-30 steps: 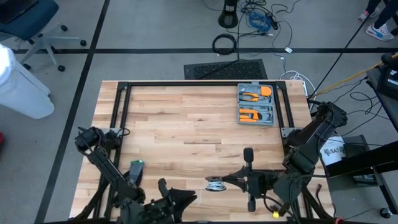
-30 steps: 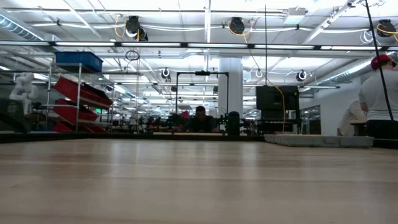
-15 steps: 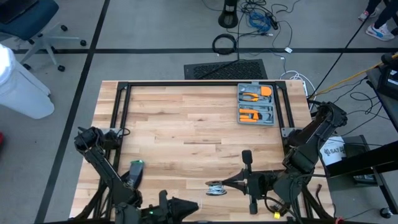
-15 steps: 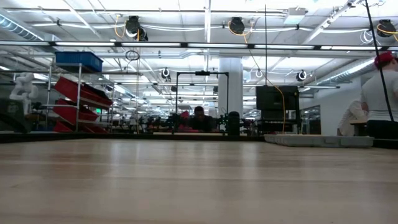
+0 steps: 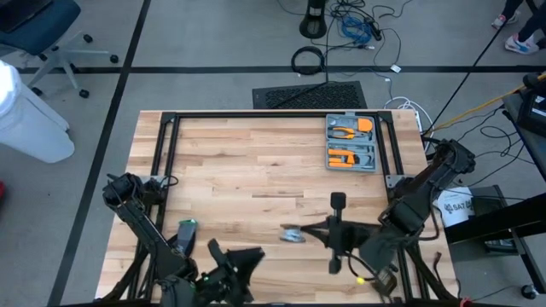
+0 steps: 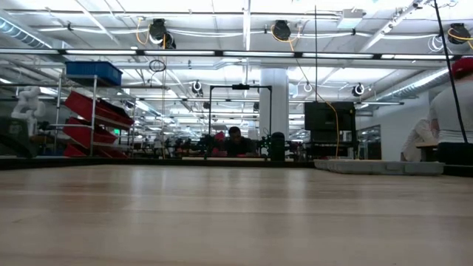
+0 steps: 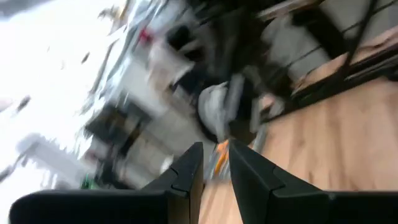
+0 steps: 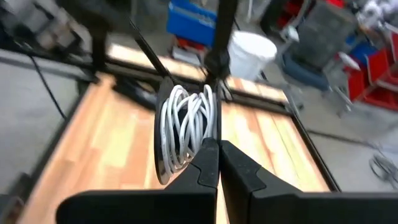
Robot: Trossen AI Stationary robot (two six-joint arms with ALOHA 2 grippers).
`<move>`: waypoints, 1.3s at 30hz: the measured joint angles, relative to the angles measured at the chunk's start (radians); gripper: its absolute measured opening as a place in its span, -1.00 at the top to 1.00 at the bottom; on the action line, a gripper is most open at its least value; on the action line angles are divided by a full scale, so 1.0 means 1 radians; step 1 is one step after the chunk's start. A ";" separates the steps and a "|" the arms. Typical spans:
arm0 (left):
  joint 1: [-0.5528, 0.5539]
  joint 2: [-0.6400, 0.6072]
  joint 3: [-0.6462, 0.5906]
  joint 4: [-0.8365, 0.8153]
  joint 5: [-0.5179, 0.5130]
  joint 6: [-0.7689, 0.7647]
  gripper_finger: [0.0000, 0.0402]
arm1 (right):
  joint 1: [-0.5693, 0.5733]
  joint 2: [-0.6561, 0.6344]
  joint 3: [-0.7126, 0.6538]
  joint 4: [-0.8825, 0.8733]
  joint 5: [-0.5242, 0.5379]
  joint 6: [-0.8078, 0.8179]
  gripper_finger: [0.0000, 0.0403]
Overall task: Coil cords
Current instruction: Coil the white wire onto the spool
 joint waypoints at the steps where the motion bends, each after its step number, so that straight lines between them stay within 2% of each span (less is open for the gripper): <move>1: 0.002 0.000 0.000 0.000 -0.045 -0.032 0.58 | -0.007 0.003 0.000 -0.026 0.002 0.020 1.00; 5: 0.004 -0.001 0.000 -0.002 -0.086 -0.170 0.58 | -0.037 0.024 0.000 -0.110 0.012 0.117 1.00; 8: 0.004 -0.001 0.000 -0.019 -0.115 -0.204 0.58 | -0.070 0.036 0.000 -0.163 -0.061 0.184 1.00; 11: 0.004 -0.005 -0.002 -0.013 -0.123 -0.203 0.58 | -0.113 0.037 0.000 -0.196 -0.184 0.218 1.00; 14: 0.000 -0.017 -0.002 0.083 -0.124 -0.203 0.58 | -0.154 0.037 0.000 -0.204 -0.295 0.222 1.00; 17: -0.022 -0.034 -0.002 0.173 -0.121 -0.177 0.58 | -0.207 0.037 0.000 -0.193 -0.451 0.196 1.00; 24: -0.076 -0.088 -0.001 0.188 -0.061 -0.173 0.58 | -0.374 0.059 0.000 -0.132 -0.743 0.113 1.00; 29: -0.092 -0.093 -0.001 0.184 -0.061 -0.164 0.58 | -0.495 0.133 0.000 -0.094 -0.983 0.039 1.00; 34: -0.098 -0.094 -0.001 0.185 -0.073 -0.135 0.58 | -0.602 0.266 0.000 -0.054 -1.221 -0.011 1.00; 39: -0.108 -0.094 -0.001 0.185 -0.115 -0.135 0.58 | -0.671 0.390 0.000 -0.047 -1.350 -0.053 1.00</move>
